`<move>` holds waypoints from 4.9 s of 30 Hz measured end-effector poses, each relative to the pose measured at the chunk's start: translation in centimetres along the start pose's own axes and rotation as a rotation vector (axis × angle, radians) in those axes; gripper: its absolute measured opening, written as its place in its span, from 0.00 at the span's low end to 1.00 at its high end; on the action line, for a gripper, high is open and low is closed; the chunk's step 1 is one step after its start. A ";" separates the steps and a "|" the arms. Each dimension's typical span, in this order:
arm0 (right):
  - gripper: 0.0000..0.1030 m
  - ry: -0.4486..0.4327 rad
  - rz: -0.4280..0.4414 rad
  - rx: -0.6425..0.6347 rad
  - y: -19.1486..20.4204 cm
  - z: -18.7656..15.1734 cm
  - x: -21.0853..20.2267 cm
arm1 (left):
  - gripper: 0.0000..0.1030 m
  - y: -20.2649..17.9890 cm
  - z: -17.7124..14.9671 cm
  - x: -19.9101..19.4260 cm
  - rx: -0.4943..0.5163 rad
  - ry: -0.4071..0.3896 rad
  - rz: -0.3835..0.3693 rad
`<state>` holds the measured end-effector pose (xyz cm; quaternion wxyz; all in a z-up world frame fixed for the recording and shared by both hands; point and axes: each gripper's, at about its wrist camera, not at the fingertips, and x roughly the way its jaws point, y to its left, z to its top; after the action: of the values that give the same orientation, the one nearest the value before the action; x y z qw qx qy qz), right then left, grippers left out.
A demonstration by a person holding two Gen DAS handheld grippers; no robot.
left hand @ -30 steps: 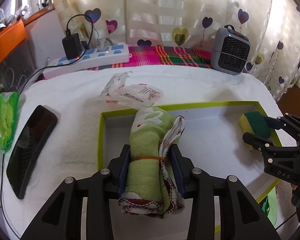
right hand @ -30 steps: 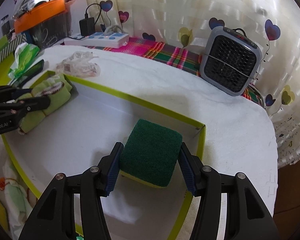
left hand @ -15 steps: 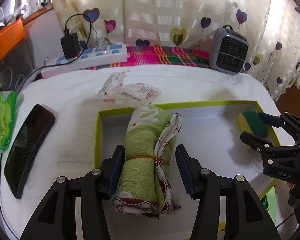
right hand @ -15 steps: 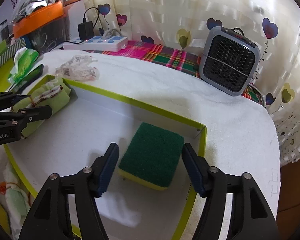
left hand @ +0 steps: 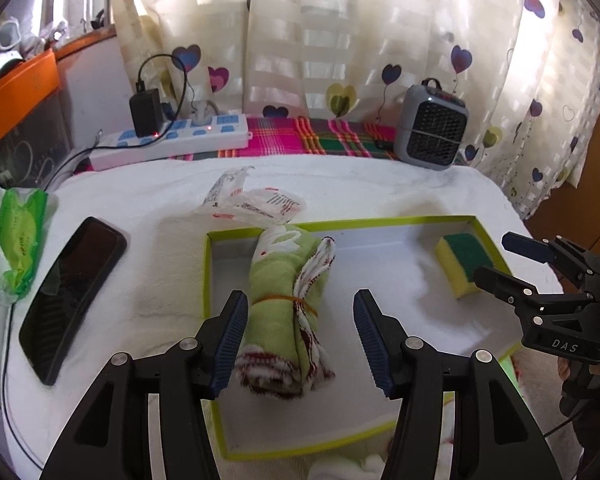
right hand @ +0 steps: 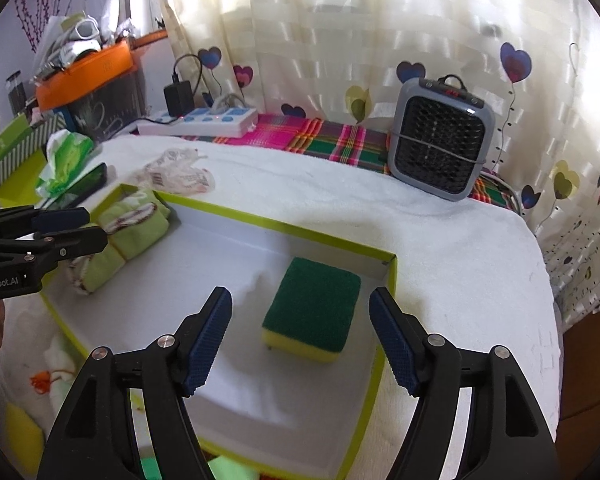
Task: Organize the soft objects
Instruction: 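Grasp the light green cloth with the right gripper while the left moves toward the yellow sponge, then grasp and lift the yellow sponge with the left gripper while the right holds the cloth raised, then carry the yellow sponge beside the towel roll while the right lowers the cloth into the tray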
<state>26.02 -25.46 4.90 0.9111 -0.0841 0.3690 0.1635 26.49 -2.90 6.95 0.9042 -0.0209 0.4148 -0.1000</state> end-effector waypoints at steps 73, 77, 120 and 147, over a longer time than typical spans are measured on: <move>0.12 0.002 0.064 0.155 6.2 -13.3 -8.3 | 0.53 2.8 -14.4 -9.7 -0.034 0.014 -0.145; 0.10 -0.025 0.072 0.163 6.3 -13.2 -9.0 | 0.53 2.6 -15.4 -10.1 -0.032 0.031 -0.148; 0.10 -0.271 0.182 0.217 4.8 -13.8 -15.0 | 0.56 -4.2 -18.9 -9.8 0.083 0.139 -0.169; 0.10 -0.280 0.164 0.198 5.1 -13.0 -15.9 | 0.29 -3.0 -15.0 -12.5 0.071 0.015 -0.202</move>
<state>5.10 -28.03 6.57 0.9410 0.0598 0.2584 0.2103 6.77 -2.66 6.82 0.8864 -0.0298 0.4137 -0.2053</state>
